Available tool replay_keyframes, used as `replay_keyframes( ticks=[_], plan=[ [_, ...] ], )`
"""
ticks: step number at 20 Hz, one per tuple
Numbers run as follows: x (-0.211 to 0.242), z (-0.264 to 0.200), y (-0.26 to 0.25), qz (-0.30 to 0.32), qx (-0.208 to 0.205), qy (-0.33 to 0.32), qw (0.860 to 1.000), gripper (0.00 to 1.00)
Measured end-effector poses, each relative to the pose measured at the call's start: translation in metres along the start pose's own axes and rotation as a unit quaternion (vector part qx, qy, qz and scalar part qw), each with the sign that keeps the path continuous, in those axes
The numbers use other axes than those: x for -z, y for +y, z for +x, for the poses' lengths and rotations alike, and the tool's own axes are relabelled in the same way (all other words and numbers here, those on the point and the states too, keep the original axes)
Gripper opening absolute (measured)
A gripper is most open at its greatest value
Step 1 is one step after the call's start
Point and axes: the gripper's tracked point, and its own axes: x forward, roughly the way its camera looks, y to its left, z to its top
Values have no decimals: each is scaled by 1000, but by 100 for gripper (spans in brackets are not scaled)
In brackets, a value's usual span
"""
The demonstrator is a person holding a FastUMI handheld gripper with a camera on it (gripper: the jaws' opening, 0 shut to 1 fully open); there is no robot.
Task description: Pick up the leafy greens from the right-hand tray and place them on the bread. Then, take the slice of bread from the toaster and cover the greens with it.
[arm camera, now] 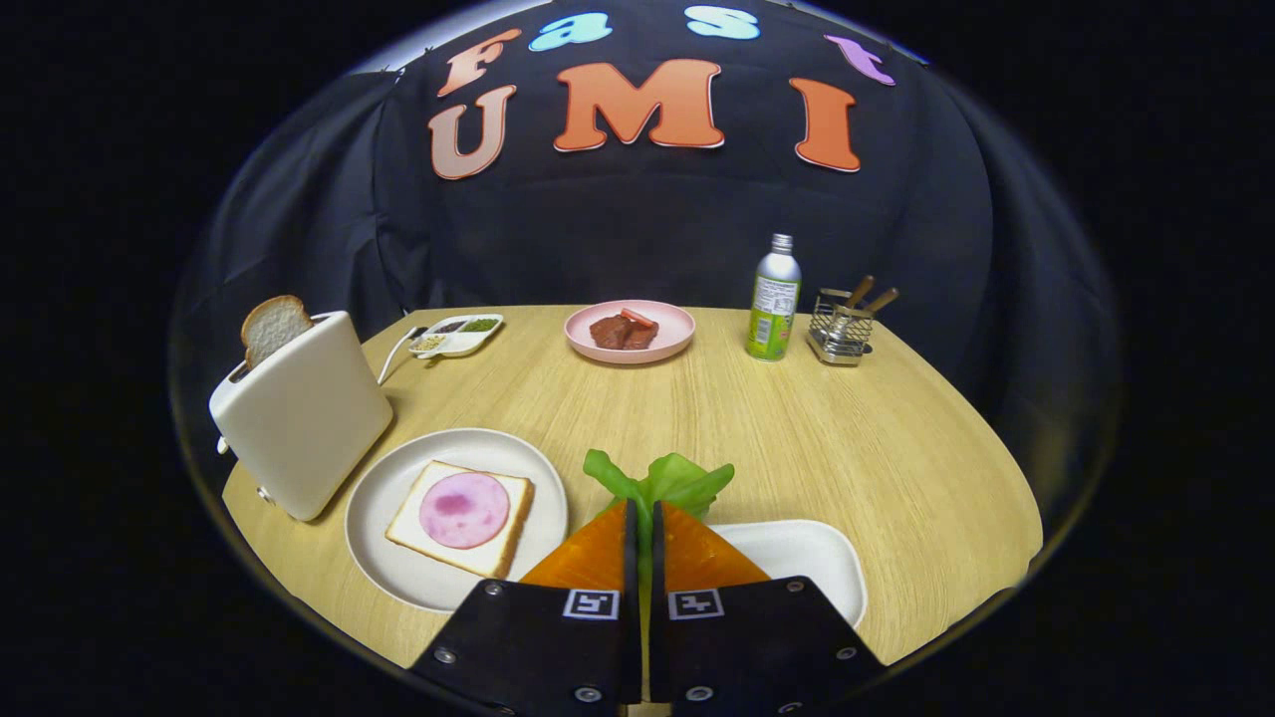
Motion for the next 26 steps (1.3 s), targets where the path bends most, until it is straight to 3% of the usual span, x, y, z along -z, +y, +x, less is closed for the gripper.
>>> replay_keyframes(
  ticks=[16, 26],
  plan=[
    [-10, 24, 115, -19, -61, 1, 998, 4],
    [1, 45, 140, -30, -73, 12, 997, 5]
  ],
)
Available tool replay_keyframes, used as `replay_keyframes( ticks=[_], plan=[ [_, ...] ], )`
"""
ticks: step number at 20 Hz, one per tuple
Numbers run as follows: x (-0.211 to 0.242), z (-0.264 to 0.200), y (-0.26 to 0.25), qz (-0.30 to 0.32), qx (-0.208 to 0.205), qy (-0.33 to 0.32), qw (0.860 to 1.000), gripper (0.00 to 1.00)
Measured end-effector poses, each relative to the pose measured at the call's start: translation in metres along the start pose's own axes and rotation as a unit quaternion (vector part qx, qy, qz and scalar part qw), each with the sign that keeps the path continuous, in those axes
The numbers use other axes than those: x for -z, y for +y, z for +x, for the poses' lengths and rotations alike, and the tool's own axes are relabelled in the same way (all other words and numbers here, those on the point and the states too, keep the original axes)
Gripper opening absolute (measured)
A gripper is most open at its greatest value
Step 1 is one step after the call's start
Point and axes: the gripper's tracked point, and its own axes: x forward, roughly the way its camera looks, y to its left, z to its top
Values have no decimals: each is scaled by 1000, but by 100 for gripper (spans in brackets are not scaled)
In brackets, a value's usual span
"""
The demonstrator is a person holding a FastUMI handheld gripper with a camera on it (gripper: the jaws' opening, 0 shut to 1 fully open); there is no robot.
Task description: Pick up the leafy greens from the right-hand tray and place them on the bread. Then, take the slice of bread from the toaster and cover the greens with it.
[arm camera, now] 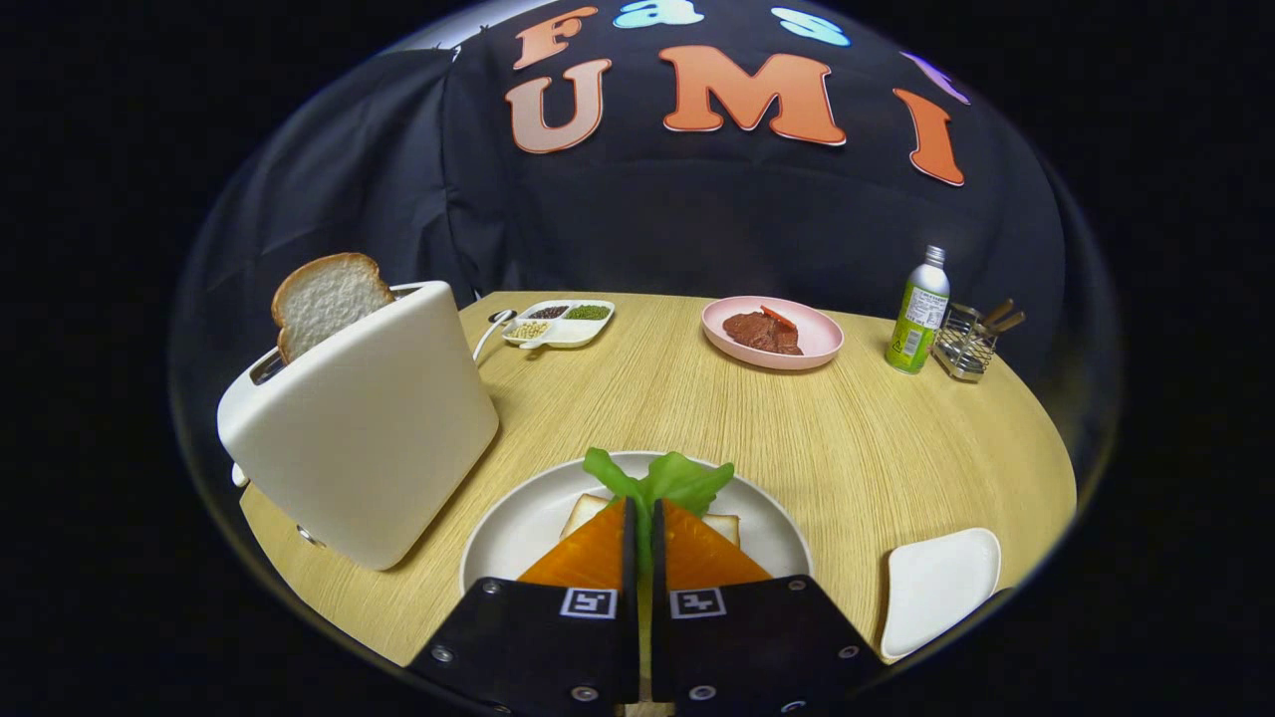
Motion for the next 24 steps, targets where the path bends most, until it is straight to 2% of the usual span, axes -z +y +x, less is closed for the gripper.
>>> replay_keyframes(
  ticks=[7, 9, 10, 12, 13, 14, 16, 24],
  plan=[
    [-2, 3, -3, -2, 16, -5, 1000, 34],
    [-7, 0, -3, -3, 23, -14, 1000, 51],
    [-10, -2, -3, -3, 25, -17, 1000, 66],
    [-18, -9, -1, 0, 28, -25, 999, 82],
    [-23, -12, -1, 1, 31, -31, 999, 86],
    [-30, -16, 0, 0, 34, -38, 999, 94],
    [-44, -25, 3, -3, 42, -52, 998, 97],
    [-101, -57, 51, -7, 42, -89, 995, 97]
  ],
)
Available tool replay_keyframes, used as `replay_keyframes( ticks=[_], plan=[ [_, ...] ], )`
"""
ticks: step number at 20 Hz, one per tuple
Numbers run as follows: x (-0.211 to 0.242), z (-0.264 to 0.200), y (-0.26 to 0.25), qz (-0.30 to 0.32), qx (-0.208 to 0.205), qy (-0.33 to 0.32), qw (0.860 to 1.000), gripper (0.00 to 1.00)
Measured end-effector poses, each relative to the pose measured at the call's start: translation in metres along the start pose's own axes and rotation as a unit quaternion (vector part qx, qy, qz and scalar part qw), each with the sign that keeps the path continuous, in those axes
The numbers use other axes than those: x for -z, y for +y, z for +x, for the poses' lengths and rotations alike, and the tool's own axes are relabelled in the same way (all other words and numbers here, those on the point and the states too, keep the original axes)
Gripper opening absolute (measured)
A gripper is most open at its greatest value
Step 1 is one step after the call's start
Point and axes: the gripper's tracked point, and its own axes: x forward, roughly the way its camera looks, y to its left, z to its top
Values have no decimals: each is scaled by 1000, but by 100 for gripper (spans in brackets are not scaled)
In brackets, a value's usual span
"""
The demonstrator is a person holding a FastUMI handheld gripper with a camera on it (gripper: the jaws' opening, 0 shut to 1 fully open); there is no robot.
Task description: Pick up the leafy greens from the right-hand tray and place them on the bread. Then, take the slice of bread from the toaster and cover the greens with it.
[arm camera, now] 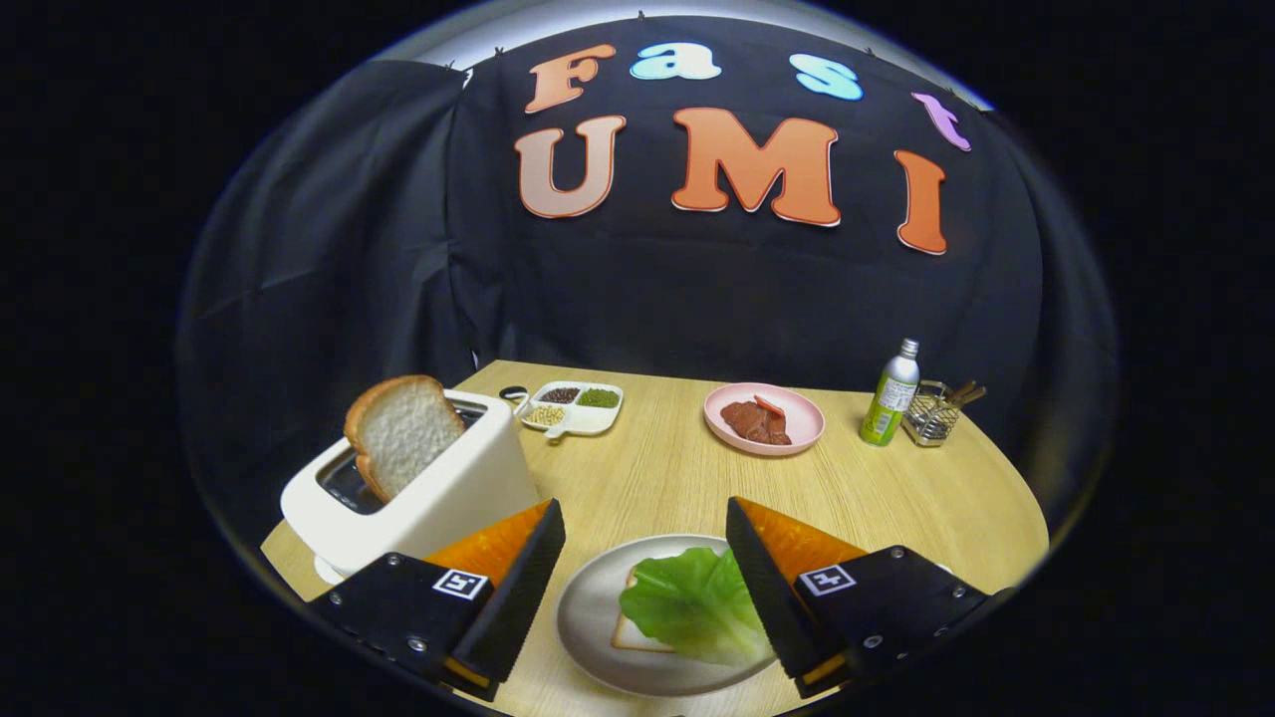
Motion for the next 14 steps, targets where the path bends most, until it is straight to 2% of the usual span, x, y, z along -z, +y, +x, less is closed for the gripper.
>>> replay_keyframes(
  ticks=[6, 14],
  plan=[
    [-52, -10, 54, -11, -11, -29, 999, 97],
    [-71, 0, 120, -26, -29, -39, 998, 97]
  ],
)
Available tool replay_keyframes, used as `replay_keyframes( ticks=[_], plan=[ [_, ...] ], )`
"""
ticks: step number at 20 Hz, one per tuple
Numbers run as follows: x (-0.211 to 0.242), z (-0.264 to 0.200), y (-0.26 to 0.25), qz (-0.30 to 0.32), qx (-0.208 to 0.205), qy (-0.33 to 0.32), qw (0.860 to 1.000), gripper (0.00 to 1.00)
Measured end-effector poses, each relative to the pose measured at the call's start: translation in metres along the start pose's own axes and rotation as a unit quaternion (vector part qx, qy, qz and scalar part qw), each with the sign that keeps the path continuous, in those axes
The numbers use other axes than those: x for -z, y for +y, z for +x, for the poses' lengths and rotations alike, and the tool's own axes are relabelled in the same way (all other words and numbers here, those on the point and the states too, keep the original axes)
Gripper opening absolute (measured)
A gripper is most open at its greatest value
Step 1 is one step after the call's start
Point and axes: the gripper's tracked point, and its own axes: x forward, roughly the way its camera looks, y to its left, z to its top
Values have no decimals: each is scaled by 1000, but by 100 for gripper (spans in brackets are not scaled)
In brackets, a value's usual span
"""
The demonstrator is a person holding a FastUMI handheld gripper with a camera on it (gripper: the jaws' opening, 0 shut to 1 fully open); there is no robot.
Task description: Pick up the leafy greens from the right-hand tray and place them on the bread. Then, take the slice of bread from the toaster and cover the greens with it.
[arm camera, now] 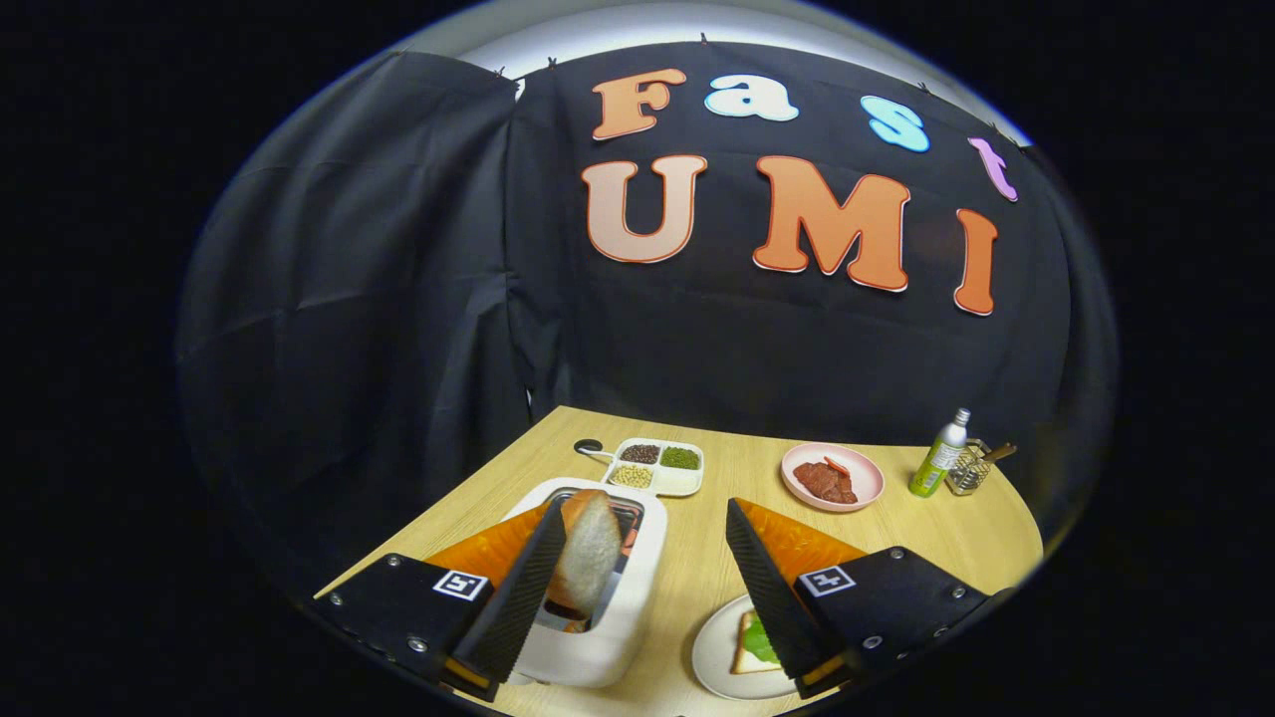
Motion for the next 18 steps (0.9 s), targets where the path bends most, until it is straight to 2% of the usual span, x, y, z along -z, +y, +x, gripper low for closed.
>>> replay_keyframes(
  ticks=[7, 9, 10, 13, 16, 18],
  plan=[
    [24, 31, 25, -18, 9, 26, 999, 97],
    [27, 33, 29, -26, 10, 29, 999, 92],
    [30, 35, 30, -30, 11, 32, 999, 81],
    [43, 40, 30, -28, 17, 48, 998, 60],
    [47, 40, 32, -22, 18, 59, 998, 23],
    [47, 39, 34, -20, 13, 59, 998, 17]
  ],
)
